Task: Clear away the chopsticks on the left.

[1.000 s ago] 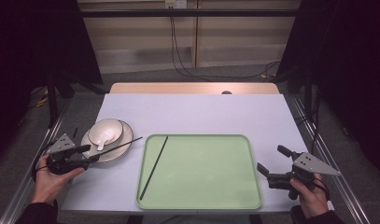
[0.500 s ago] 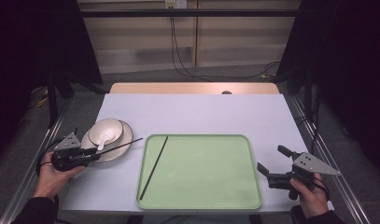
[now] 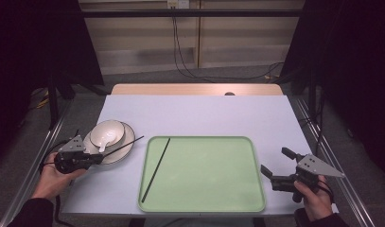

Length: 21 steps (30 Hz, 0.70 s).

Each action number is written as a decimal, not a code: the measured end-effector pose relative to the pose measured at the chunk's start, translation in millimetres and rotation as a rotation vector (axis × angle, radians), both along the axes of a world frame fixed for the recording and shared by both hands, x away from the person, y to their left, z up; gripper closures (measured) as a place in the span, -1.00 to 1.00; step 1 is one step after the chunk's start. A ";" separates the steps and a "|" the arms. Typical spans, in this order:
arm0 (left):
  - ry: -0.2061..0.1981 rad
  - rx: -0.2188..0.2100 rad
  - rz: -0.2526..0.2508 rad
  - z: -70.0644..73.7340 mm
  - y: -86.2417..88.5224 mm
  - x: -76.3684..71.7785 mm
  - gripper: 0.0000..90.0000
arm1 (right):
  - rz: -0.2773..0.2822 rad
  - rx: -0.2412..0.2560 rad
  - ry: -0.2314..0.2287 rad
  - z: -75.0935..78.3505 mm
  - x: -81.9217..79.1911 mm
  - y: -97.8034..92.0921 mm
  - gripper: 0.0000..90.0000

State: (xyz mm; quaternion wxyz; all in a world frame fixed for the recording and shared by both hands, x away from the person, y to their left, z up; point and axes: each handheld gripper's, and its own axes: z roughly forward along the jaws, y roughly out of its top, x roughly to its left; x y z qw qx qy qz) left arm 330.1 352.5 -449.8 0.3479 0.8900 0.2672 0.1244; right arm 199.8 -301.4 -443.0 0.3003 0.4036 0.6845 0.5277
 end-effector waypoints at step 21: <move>0.047 -0.109 0.044 13.3 0.0 -15.6 0.91 | 0.005 0.000 0.002 0.1 0.1 -0.3 -0.99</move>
